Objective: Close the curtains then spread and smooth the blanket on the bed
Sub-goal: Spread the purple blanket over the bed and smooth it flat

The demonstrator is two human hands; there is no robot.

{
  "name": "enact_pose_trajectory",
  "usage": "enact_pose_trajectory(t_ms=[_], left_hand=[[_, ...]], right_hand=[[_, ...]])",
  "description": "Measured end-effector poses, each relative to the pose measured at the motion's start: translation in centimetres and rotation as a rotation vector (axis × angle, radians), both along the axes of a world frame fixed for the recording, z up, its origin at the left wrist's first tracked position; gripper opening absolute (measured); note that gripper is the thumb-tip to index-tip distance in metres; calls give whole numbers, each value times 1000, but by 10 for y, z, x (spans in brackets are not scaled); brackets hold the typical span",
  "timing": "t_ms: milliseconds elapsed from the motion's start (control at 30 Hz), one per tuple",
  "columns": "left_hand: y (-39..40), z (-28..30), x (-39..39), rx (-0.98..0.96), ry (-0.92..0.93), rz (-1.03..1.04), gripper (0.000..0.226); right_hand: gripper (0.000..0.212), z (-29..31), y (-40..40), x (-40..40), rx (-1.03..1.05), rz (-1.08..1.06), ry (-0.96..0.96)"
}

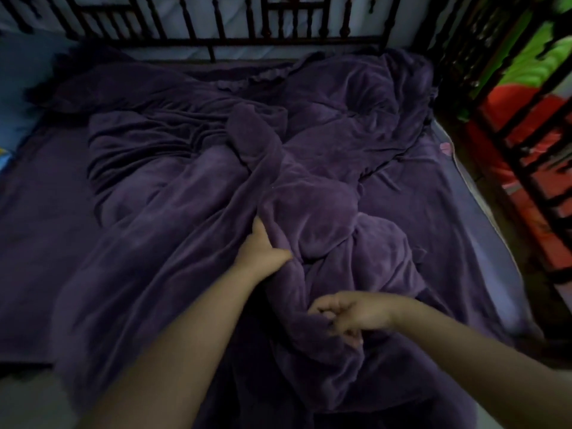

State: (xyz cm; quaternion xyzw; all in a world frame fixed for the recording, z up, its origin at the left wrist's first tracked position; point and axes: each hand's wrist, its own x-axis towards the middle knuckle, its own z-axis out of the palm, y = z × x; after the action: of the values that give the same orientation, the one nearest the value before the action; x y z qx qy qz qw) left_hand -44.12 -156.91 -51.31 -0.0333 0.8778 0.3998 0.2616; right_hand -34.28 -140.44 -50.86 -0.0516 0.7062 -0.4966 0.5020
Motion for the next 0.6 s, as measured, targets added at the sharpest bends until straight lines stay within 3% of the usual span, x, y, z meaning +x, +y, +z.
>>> enact_pose_trajectory(t_ms=[67, 100, 133, 200, 233, 300, 367, 433, 500, 600], left_hand=[[6, -14, 6, -134, 123, 116, 51], [4, -19, 7, -146, 132, 129, 40], [2, -26, 9, -133, 120, 113, 36], [-9, -35, 10, -136, 90, 41, 39], [-14, -36, 9, -145, 87, 10, 40], [-17, -35, 10, -169, 108, -49, 41], [-12, -34, 16, -265, 147, -101, 39], [-5, -30, 30, -446, 244, -115, 36], [3, -23, 50, -630, 453, -101, 39], [19, -10, 79, -406, 810, -123, 30]], right_hand=[[51, 12, 27, 4, -104, -144, -4], [52, 15, 44, 1, -116, -292, 84], [51, 15, 65, -4, -25, -478, 265], [53, 1, 108, -24, 441, -698, 660], [70, -10, 123, -35, 687, -595, 668], [103, -39, 135, -45, 898, -319, 403], [96, -69, 125, -46, 795, -304, 354], [65, -86, 108, -41, 550, -474, 463], [42, -85, 103, -23, 457, -524, 446], [37, -70, 124, 15, 372, -473, 431]])
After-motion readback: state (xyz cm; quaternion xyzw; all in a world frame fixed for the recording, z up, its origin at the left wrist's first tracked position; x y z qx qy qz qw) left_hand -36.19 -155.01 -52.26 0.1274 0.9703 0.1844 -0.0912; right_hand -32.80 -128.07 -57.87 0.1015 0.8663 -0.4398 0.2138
